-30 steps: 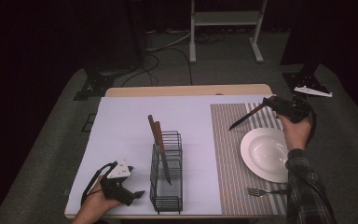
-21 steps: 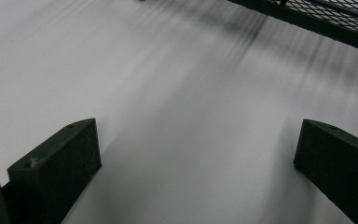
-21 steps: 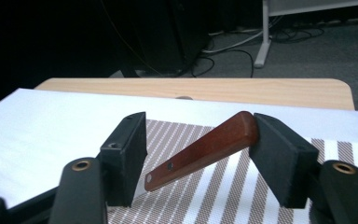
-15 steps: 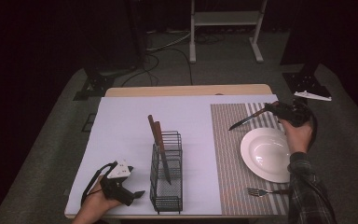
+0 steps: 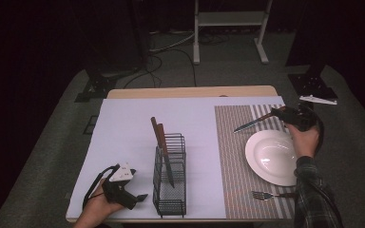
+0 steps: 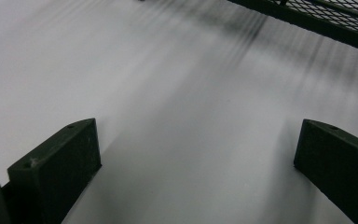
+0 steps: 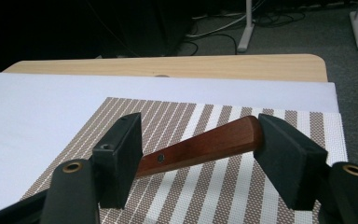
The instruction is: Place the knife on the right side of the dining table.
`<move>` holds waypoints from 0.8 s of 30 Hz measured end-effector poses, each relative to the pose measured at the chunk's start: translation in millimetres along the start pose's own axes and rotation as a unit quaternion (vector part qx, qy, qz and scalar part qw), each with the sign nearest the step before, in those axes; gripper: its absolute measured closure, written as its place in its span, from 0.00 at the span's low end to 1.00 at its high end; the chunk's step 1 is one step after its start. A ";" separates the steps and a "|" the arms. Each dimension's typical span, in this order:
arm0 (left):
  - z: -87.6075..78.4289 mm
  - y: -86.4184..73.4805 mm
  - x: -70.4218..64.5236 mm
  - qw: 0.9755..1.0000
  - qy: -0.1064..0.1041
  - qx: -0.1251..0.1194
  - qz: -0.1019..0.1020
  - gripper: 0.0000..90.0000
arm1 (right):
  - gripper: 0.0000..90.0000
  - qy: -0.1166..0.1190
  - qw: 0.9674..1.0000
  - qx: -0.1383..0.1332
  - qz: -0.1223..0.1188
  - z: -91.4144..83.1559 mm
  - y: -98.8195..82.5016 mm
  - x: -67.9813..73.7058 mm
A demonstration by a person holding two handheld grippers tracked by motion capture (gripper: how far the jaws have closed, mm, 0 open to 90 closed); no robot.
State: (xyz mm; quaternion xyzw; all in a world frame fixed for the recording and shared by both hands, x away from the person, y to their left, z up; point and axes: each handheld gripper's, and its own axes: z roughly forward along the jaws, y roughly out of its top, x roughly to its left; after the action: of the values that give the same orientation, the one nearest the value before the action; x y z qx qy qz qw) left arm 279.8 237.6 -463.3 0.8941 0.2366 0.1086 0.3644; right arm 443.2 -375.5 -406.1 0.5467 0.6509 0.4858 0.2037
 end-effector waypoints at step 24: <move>0.1 0.0 0.0 1.000 0.000 0.000 0.000 0.00 | 0.35 -0.020 0.999 0.038 0.032 4.9 -13.9 -13.9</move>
State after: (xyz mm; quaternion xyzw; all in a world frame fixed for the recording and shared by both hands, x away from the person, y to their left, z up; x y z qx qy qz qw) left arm 279.9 237.5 -463.4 0.8939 0.2369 0.1086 0.3647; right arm 444.4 -385.2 -423.8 0.5841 0.6468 0.4562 0.1799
